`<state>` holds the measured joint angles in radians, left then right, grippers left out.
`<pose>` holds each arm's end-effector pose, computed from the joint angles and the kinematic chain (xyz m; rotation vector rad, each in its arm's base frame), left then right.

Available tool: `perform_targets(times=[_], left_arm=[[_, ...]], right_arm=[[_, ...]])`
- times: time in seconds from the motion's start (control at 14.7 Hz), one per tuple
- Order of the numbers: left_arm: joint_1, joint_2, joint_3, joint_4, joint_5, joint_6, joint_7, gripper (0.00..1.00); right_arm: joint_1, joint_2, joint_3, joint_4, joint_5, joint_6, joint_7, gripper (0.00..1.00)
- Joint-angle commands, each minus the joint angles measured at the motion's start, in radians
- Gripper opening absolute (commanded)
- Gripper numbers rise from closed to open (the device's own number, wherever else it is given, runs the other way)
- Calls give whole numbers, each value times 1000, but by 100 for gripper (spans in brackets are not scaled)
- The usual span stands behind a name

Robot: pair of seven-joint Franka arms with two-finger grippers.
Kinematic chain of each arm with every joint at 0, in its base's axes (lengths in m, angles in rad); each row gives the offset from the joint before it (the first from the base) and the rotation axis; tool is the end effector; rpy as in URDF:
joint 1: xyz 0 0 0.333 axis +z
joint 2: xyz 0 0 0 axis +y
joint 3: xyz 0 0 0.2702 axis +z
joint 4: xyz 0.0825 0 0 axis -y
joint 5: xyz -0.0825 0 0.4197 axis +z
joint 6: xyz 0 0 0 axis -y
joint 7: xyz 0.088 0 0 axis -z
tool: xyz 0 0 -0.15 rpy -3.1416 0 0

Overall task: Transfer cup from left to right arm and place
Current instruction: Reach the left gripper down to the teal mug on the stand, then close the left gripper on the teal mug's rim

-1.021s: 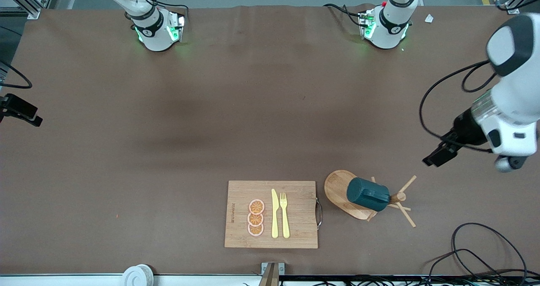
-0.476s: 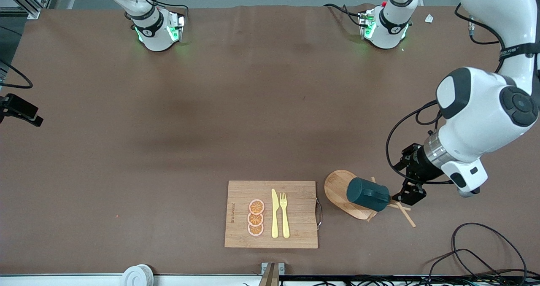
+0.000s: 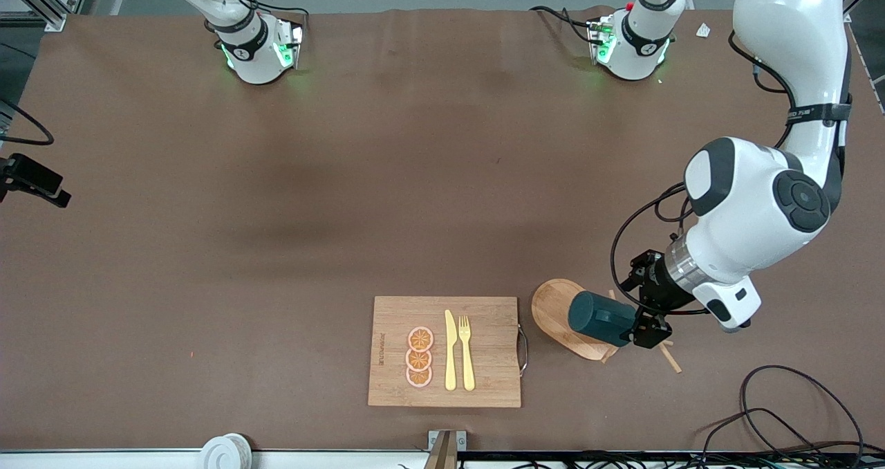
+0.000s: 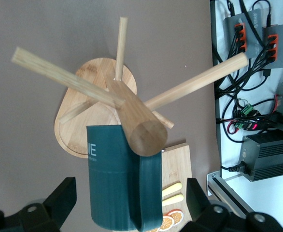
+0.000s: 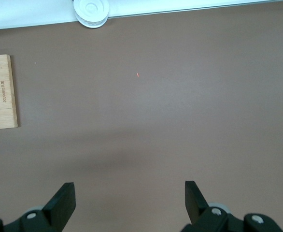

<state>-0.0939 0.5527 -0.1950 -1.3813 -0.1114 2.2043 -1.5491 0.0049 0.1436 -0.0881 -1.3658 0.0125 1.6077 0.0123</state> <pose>0.7312 -0.2027 0.3342 2.1814 1.7577 0.0190 0.6346 -0.0477 0.5564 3.1308 -0.1470 0.1549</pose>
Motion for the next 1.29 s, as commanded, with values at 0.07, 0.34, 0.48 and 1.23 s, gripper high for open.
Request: perform_targets(times=[0.07, 0.34, 0.48, 1.23], left_arm=[[-4, 41, -1, 30, -57, 38, -11, 100], [-6, 64, -1, 28, -62, 45, -17, 100], [-6, 67, -1, 30, -62, 45, -22, 100], [-6, 107, -11, 24, -120, 81, -23, 93]], right_arm=[[-14, -7, 13, -2, 3, -2, 2, 100], [-14, -7, 13, -2, 3, -2, 2, 100], [-14, -7, 13, -2, 3, -2, 2, 100], [-17, -7, 13, -2, 3, 0, 2, 100]])
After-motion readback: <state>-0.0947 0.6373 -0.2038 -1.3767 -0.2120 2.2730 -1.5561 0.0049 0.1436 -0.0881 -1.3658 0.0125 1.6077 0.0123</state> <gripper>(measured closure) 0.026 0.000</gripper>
